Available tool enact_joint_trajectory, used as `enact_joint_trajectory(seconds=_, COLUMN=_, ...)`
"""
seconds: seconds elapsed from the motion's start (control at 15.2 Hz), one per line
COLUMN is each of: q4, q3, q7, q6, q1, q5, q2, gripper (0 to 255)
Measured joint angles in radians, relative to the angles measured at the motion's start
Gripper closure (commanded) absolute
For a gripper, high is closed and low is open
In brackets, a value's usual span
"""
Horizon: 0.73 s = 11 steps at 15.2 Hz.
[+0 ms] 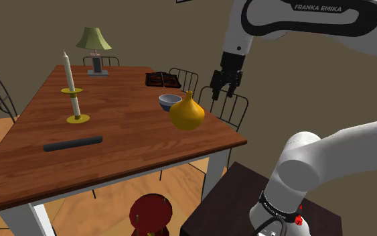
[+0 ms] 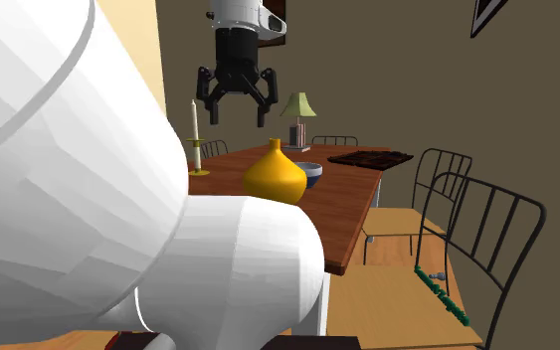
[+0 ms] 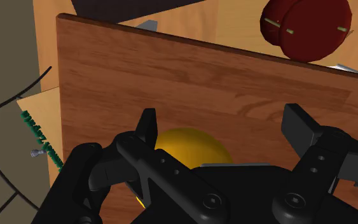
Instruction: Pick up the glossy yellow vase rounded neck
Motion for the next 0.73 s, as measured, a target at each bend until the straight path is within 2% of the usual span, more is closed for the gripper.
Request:
enact_joint_trajectory(seconds=0.2, q4=0.026, q3=-0.005, q7=-0.004, q6=0.018, q1=-0.004, q5=-0.006, q2=0.049, gripper=0)
enact_joint_trajectory(seconds=0.73, q4=0.262, q3=-0.030, q7=-0.014, q6=0.084, q1=-0.019, q5=-0.027, q2=0.385, gripper=0)
